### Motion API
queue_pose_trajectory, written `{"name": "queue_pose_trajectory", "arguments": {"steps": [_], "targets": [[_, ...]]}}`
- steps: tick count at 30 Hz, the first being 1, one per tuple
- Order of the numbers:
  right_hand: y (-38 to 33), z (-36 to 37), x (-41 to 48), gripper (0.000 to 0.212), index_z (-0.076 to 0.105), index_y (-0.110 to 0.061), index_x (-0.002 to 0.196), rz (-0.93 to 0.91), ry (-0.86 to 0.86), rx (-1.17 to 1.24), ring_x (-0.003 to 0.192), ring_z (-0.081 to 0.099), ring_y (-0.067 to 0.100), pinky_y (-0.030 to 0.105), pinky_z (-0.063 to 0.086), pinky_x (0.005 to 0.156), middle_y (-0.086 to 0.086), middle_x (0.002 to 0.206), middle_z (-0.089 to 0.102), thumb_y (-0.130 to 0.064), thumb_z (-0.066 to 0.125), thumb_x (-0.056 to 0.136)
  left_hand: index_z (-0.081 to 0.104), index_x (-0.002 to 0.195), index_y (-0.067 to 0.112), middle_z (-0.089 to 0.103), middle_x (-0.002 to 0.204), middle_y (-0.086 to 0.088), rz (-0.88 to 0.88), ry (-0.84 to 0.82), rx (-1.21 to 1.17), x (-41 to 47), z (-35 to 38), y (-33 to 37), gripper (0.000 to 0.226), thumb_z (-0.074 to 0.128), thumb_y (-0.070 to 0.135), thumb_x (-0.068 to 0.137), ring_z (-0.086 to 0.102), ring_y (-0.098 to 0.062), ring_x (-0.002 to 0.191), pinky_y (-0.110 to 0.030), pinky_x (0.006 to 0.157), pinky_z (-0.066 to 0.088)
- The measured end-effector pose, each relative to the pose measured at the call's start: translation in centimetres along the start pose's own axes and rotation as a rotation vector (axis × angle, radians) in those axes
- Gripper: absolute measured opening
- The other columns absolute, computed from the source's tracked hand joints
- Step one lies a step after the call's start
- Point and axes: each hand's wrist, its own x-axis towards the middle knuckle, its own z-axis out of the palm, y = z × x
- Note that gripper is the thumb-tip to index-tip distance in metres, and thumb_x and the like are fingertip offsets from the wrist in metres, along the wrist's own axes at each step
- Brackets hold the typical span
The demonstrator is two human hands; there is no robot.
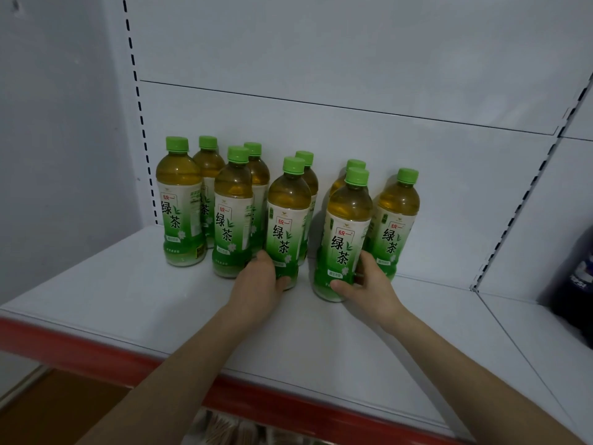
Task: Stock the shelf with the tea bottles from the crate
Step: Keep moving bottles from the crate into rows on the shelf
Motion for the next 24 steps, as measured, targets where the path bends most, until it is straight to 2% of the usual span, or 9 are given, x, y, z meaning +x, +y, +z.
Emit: {"name": "queue_pose_trajectory", "arguments": {"steps": [7, 11, 18, 24], "targets": [[-0.1, 0.1, 0.14, 0.061, 0.037, -0.015, 0.132, -0.004, -0.007, 0.001, 0.112, 0.049, 0.009, 0.023, 0.04, 0.094, -0.003, 0.126, 0.053, -0.005, 0.067, 0.08, 0.04, 0.114, 0.002, 0.056, 0.117, -0.017, 0.011, 0.006, 0.01, -0.02, 0.21, -0.19, 0.04, 0.058, 0.028, 0.088, 0.056, -0.029, 0.106, -0.034, 0.084, 0.045], [-0.31, -0.08, 0.01, 0.061, 0.035, -0.013, 0.133, -0.017, -0.021, -0.021, 0.117, 0.047, 0.012, 0.024, 0.038, 0.096, 0.001, 0.133, 0.05, -0.005, 0.066, 0.081, 0.04, 0.117, 0.003, 0.055, 0.121, -0.016, 0.02, 0.001, 0.008, 0.01, -0.09, -0.29, 0.045, 0.06, 0.03, 0.087, 0.055, -0.03, 0.109, -0.035, 0.087, 0.046], [-0.39, -0.25, -0.08, 0.061, 0.034, -0.012, 0.133, -0.022, -0.022, -0.073, 0.124, 0.046, 0.018, 0.027, 0.039, 0.097, 0.003, 0.135, 0.05, -0.007, 0.066, 0.081, 0.041, 0.114, 0.002, 0.056, 0.12, -0.017, 0.025, -0.015, 0.016, -0.03, -0.35, -0.13, 0.041, 0.059, 0.028, 0.088, 0.056, -0.03, 0.107, -0.034, 0.085, 0.045], [-0.61, -0.41, -0.39, 0.061, 0.035, -0.011, 0.132, -0.033, -0.038, -0.08, 0.123, 0.047, 0.017, 0.023, 0.037, 0.094, 0.003, 0.135, 0.05, -0.008, 0.066, 0.08, 0.038, 0.117, 0.002, 0.055, 0.121, -0.018, 0.001, 0.004, 0.013, -0.33, 0.13, 0.22, 0.041, 0.057, 0.025, 0.089, 0.055, -0.031, 0.11, -0.035, 0.086, 0.044]]}}
